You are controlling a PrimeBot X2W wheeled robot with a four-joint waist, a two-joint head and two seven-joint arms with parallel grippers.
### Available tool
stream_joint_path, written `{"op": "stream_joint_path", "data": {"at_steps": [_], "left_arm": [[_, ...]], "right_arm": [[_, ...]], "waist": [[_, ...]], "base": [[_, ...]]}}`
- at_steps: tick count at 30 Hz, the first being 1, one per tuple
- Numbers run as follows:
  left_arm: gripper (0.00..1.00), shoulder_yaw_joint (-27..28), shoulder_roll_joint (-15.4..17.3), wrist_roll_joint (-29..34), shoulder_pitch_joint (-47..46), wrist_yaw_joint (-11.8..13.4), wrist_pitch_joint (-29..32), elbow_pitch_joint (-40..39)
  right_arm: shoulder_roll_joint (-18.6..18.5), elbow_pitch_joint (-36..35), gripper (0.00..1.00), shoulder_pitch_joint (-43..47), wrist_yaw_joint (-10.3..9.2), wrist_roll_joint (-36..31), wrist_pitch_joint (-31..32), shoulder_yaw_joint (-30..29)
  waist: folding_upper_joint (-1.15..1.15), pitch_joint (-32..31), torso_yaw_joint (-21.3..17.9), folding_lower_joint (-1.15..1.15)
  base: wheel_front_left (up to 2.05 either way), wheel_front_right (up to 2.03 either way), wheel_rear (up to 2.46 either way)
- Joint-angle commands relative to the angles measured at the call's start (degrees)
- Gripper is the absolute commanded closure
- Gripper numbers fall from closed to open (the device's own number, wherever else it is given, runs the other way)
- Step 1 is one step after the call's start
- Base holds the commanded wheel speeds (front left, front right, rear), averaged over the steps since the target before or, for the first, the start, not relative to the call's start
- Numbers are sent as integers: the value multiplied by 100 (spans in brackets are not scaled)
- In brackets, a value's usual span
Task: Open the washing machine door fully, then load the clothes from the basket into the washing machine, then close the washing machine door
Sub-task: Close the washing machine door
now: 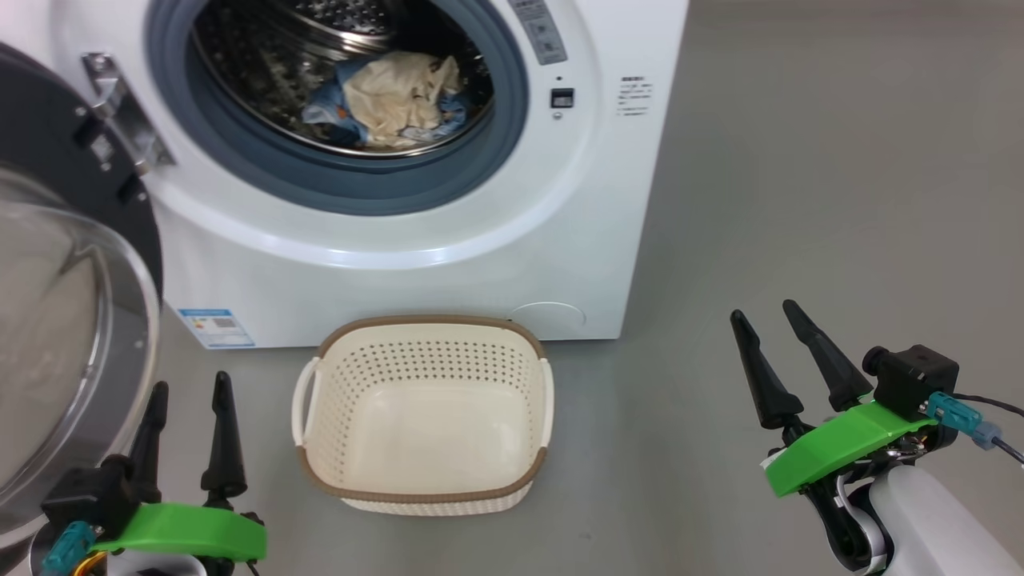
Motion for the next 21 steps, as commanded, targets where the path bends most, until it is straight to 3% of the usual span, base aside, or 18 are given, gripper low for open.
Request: {"op": "stream_joint_path", "data": {"at_steps": [1,21], "left_arm": [[0,219,98,77,-95,-21,-37,-82],[0,465,-161,364,-31,-20,-37,-48]], "right_arm": [[-60,-104,0,52,25,62,-47,101],[-109,-44,0,44,25,108,-47,206]], "waist": [[0,-14,171,0],[0,-58,1483,0]], "base": [[0,0,0],[0,0,0]]}}
